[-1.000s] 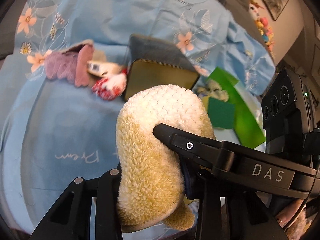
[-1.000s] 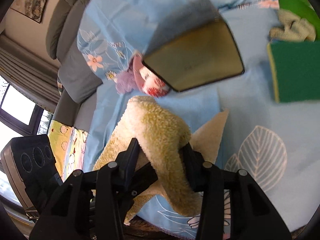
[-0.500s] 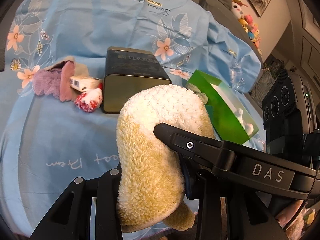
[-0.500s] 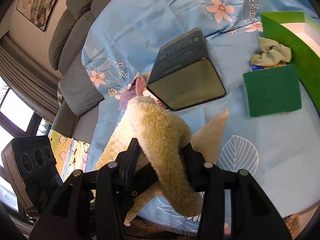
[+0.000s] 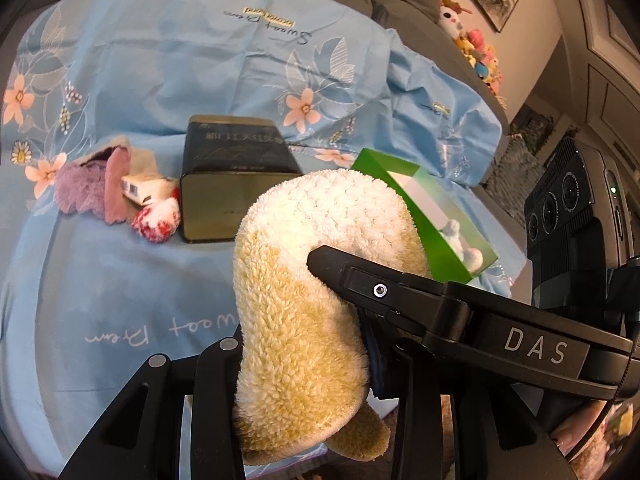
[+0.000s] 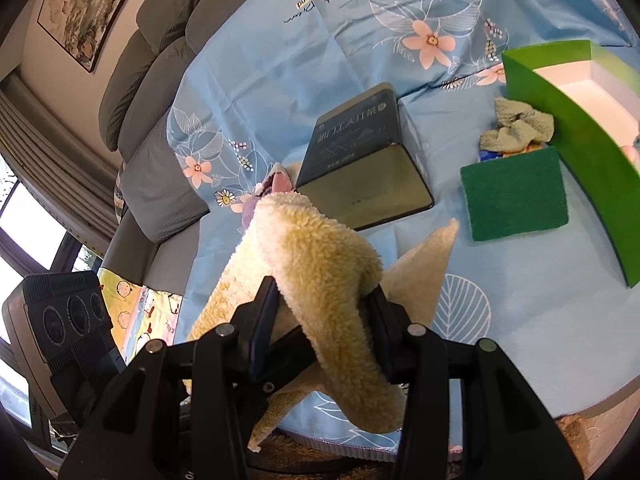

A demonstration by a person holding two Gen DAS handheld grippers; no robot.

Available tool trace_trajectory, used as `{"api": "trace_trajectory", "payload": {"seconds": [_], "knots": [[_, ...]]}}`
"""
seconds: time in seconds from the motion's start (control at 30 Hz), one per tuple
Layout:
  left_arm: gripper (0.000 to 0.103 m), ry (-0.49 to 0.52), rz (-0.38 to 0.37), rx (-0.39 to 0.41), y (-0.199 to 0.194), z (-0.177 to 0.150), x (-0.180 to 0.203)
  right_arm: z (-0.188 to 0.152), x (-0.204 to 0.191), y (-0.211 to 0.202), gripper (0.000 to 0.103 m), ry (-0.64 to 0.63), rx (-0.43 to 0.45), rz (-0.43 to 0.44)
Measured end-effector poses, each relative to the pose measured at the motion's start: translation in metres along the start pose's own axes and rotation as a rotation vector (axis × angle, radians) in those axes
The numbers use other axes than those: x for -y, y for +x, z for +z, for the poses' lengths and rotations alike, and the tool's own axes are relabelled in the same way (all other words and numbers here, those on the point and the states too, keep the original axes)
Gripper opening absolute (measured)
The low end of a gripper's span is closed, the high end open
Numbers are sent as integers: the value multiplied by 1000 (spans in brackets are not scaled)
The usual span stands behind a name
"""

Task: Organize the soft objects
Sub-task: 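Carry the towel to the green box and release it inside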

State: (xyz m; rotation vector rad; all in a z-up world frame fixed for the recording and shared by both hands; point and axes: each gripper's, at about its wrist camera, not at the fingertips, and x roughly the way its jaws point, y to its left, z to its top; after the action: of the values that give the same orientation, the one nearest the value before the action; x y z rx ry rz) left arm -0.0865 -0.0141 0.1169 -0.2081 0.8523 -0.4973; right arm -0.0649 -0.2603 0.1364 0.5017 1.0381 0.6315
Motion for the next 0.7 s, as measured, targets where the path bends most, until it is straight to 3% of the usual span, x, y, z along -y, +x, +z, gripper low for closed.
{"api": "trace_trajectory", "payload": {"seconds": [0.7], "knots": [[37,232,-172,56,27,59,101,42,40,-97,43,72,290,-109]]}}
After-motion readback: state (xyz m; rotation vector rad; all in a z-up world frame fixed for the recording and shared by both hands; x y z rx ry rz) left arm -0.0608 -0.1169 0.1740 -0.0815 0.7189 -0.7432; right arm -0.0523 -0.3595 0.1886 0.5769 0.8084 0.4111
